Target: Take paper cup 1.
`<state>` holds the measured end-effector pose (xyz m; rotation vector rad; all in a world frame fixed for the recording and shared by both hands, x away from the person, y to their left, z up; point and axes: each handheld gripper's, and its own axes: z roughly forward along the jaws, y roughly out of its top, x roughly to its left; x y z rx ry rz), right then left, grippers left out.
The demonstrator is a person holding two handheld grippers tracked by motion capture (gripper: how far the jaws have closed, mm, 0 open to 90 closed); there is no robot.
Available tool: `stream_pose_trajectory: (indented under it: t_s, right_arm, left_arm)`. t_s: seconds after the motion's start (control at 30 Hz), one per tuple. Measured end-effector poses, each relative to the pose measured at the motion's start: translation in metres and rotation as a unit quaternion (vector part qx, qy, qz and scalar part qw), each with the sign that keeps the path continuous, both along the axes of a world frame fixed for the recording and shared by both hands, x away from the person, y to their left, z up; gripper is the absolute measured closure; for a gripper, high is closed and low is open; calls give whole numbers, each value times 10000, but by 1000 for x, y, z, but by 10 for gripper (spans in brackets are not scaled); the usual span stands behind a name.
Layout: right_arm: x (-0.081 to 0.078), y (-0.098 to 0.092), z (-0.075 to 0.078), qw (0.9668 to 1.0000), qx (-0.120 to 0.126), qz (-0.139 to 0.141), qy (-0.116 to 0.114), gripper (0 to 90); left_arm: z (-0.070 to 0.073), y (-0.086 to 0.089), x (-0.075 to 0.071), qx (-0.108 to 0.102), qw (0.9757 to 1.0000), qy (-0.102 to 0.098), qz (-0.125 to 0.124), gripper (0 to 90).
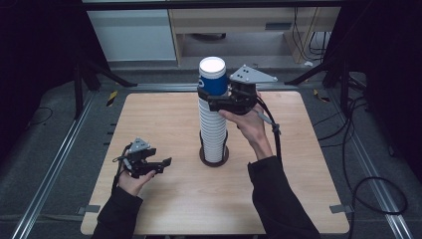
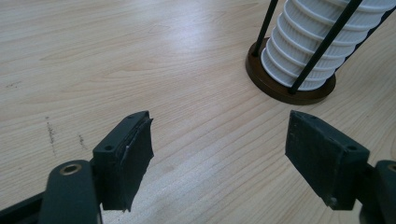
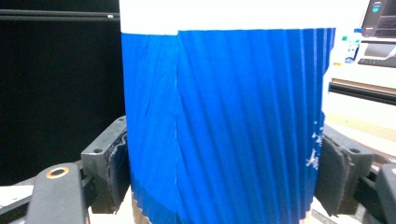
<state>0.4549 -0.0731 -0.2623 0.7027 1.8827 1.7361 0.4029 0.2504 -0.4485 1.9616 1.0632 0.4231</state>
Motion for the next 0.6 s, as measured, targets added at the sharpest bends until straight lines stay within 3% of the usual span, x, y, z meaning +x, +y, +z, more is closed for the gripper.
stream_pose_trajectory:
  t_s: [0.6]
  right_arm:
    - [-3,-1,31,9997,91,-12,-245,213]
  left_arm:
    - [1,1,-1,-25,10000,-9,15,224]
